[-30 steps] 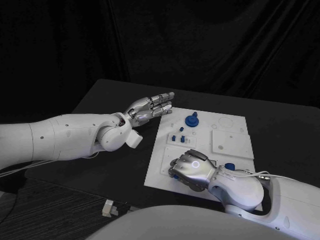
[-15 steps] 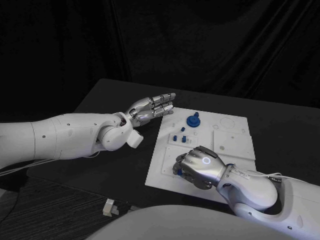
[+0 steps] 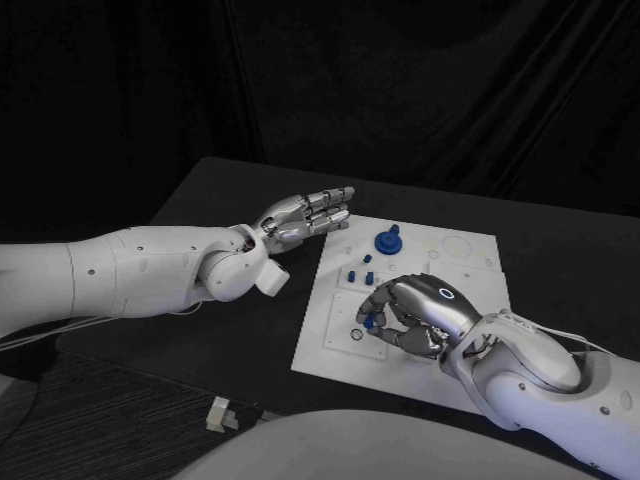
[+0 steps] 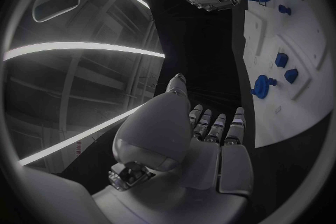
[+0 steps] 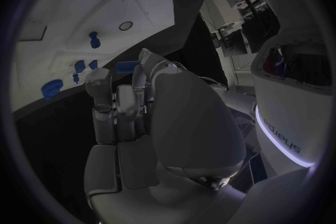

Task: Assemble the parts on the task board

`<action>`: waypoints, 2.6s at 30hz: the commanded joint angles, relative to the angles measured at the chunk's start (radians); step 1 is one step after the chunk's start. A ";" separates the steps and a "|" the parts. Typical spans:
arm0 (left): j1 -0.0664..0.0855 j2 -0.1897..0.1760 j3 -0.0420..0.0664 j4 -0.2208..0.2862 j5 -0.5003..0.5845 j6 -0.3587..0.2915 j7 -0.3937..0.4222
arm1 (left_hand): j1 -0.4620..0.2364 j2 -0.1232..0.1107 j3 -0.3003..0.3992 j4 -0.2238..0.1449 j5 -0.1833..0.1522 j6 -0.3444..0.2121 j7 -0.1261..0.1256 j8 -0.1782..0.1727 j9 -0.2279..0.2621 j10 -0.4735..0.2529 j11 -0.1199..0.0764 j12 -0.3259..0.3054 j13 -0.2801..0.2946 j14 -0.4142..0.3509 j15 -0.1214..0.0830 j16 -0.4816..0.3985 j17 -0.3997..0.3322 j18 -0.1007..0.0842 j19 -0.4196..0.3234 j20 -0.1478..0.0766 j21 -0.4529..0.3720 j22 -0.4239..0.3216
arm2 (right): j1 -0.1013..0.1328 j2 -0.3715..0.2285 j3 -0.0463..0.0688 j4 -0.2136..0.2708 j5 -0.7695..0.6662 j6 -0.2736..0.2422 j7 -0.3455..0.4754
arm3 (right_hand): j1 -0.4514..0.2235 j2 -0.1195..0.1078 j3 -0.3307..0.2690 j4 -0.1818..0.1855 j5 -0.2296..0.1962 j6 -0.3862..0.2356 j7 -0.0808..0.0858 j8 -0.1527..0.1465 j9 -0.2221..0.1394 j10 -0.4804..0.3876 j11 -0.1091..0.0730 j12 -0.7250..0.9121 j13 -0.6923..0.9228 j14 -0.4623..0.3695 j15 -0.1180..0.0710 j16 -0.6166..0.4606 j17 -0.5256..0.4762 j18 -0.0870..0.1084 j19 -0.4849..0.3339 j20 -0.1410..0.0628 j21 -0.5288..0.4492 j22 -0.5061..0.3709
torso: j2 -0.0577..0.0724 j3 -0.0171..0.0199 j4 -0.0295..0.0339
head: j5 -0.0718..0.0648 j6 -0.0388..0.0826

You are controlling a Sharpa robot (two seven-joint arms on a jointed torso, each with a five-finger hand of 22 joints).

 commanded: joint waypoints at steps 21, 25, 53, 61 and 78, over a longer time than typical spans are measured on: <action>-0.003 0.010 0.001 0.000 0.006 0.013 0.008 | 0.008 0.001 0.002 0.000 0.008 0.002 -0.001 0.005 0.001 0.000 -0.008 0.004 0.001 0.002 0.006 0.007 0.001 0.014 0.007 -0.001 0.005 0.002 | -0.004 0.020 0.000 -0.066 0.247 0.045 0.031 | 0.014 0.003 -0.001 0.023 0.046 -0.012 0.035 -0.027 0.021 0.087 0.016 -0.294 -0.177 -0.021 0.011 -0.040 -0.084 -0.002 -0.010 0.008 -0.034 0.090 | 0.001 -0.0002 0.0000 | -0.002 0.000; -0.003 0.009 0.001 0.000 0.006 0.013 0.008 | 0.008 0.001 0.002 0.000 0.008 0.002 -0.001 0.005 0.001 0.000 -0.008 0.004 0.001 0.002 0.006 0.007 0.001 0.014 0.007 -0.001 0.005 0.002 | -0.005 0.022 0.000 -0.066 0.248 0.073 0.028 | 0.006 0.005 -0.007 0.027 0.053 -0.017 0.037 -0.031 0.020 0.085 0.019 -0.308 -0.185 -0.029 0.015 -0.045 -0.096 -0.001 -0.017 0.010 -0.046 0.087 | 0.000 -0.0003 -0.0003 | -0.002 0.000; -0.004 0.009 0.001 -0.002 0.006 0.021 0.003 | 0.005 0.005 0.002 0.005 0.011 0.002 -0.002 0.005 0.000 0.000 -0.007 0.003 0.001 0.003 0.007 0.008 0.001 0.014 0.008 -0.001 0.006 0.002 | -0.010 0.036 0.000 -0.048 0.115 0.100 -0.057 | 0.003 0.014 -0.014 0.018 0.087 -0.023 0.041 -0.035 0.022 0.080 0.026 -0.344 -0.202 -0.030 0.020 -0.044 -0.097 0.002 -0.025 0.016 -0.060 0.085 | 0.000 -0.0002 0.0004 | 0.004 0.000; -0.005 0.010 0.001 -0.003 0.006 0.024 0.001 | 0.005 0.005 0.002 0.005 0.011 0.002 -0.002 0.005 0.000 0.000 -0.007 0.003 0.001 0.003 0.007 0.008 0.001 0.014 0.008 -0.001 0.006 0.002 | -0.010 0.043 0.000 -0.040 0.022 0.082 -0.071 | 0.005 0.015 -0.015 0.014 0.093 -0.021 0.041 -0.034 0.023 0.084 0.025 -0.347 -0.204 -0.030 0.020 -0.044 -0.097 0.002 -0.024 0.016 -0.060 0.085 | 0.001 -0.0002 0.0005 | 0.003 0.000; -0.006 0.010 0.001 -0.004 0.006 0.028 -0.001 | 0.005 0.006 0.001 0.005 0.012 0.000 -0.004 0.005 0.000 0.000 -0.005 0.004 0.001 0.003 0.008 0.008 0.001 0.014 0.008 -0.001 0.006 0.001 | -0.010 0.068 0.000 -0.039 -0.126 0.141 -0.105 | 0.008 0.017 -0.016 0.006 0.104 -0.021 0.042 -0.035 0.024 0.090 0.025 -0.353 -0.207 -0.027 0.019 -0.042 -0.096 0.001 -0.019 0.016 -0.052 0.087 | 0.000 -0.0003 0.0005 | 0.007 0.000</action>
